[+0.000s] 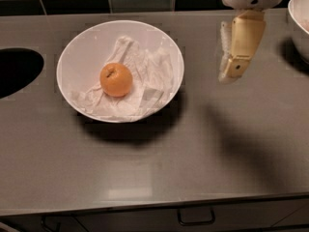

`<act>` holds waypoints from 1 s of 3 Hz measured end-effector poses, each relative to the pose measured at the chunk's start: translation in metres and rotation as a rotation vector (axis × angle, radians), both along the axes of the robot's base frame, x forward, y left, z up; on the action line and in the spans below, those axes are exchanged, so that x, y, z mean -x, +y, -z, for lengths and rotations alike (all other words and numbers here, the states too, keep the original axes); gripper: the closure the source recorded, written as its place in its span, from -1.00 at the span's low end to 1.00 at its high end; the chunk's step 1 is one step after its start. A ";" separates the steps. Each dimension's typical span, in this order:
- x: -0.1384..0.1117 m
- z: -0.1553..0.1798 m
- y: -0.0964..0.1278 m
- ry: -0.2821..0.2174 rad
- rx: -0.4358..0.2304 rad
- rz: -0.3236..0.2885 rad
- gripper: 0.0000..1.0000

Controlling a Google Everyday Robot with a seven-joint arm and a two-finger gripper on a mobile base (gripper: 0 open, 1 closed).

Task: Pick orange from white bowl

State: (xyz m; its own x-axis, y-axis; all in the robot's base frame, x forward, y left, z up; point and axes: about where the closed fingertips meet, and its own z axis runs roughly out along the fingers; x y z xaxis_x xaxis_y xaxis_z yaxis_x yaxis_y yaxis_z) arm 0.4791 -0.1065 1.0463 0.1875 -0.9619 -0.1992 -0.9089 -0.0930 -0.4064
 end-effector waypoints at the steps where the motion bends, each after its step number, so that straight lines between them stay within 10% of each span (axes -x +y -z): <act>1: -0.014 0.013 0.025 0.023 -0.014 -0.060 -1.00; 3: -0.038 0.059 0.075 0.120 -0.053 -0.176 -1.00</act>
Offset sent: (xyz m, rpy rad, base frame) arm 0.0475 0.0854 -0.0783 0.0448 0.1796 0.2132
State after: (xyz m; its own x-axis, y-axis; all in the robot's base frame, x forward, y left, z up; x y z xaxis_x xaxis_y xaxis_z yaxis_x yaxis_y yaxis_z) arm 0.5176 -0.0319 0.9869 0.3235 -0.9040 -0.2794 -0.9227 -0.2360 -0.3049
